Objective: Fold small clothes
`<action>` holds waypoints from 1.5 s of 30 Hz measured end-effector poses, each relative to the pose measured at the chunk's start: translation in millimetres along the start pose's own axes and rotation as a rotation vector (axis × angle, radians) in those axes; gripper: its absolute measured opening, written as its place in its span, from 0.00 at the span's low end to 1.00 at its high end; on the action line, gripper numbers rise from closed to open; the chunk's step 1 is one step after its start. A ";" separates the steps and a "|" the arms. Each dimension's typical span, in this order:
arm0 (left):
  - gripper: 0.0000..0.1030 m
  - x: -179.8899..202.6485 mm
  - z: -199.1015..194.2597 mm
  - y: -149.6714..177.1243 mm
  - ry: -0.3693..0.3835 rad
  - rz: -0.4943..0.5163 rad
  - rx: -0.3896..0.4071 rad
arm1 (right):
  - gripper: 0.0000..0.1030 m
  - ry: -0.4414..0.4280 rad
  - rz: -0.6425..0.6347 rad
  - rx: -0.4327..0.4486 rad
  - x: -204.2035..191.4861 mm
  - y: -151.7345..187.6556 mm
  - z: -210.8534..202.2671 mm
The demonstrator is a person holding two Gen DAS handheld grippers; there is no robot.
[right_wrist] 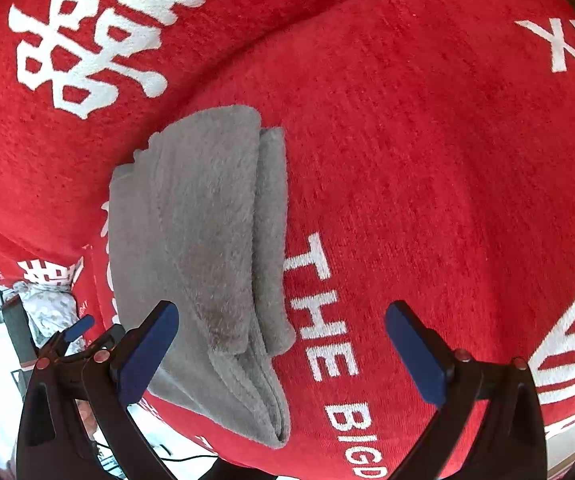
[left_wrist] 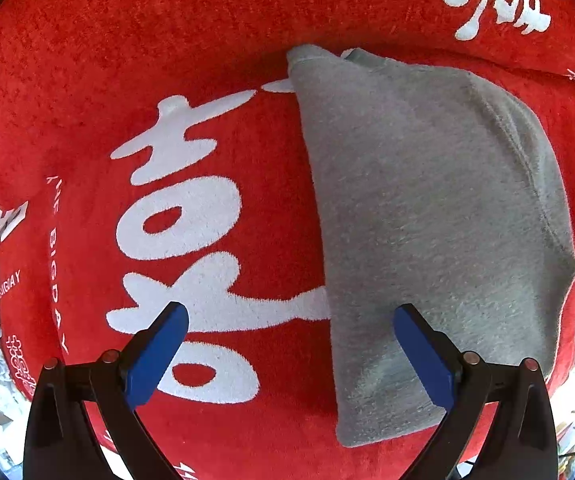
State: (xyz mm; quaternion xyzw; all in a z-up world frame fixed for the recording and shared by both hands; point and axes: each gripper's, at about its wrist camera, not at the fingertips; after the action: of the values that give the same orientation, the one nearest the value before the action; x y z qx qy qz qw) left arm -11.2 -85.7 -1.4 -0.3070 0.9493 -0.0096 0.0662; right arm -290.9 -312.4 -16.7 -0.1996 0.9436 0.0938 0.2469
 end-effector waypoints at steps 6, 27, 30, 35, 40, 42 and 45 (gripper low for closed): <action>1.00 2.7 -1.0 -5.9 0.030 0.015 0.008 | 1.00 -0.032 0.019 -0.008 8.2 -2.4 1.1; 1.00 3.9 44.3 -43.3 0.499 -0.040 -0.061 | 1.00 -0.454 0.107 -0.132 31.0 -14.5 41.6; 1.00 11.7 50.1 -44.0 0.498 -0.031 -0.064 | 1.00 -0.485 0.096 -0.146 23.6 -15.5 50.0; 1.00 15.3 54.2 -49.9 0.506 -0.057 -0.078 | 1.00 -0.521 0.057 -0.169 0.9 -18.8 61.8; 1.00 21.3 57.1 -48.9 0.503 -0.025 -0.065 | 1.00 -0.536 -0.055 -0.195 -16.2 -19.1 62.6; 1.00 19.3 63.4 -50.1 0.522 -0.043 -0.074 | 1.00 -0.525 -0.039 -0.206 -14.1 -18.7 72.1; 1.00 20.7 61.3 -50.7 0.505 -0.057 -0.056 | 1.00 -0.561 0.012 -0.189 -8.1 -19.7 73.9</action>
State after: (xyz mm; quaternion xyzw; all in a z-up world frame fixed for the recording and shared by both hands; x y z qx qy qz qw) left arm 9.7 -137.5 -61.6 -0.3230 0.9267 -0.0616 -0.1817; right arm -244.5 -307.1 -77.8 -0.1822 0.8267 0.2344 0.4780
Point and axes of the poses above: each gripper's, at about its wrist camera, not at the fingertips, and z roughly the way its jaws point, x to its right, y to its underside, and after that the axes turned 3 degrees about x, right-handed
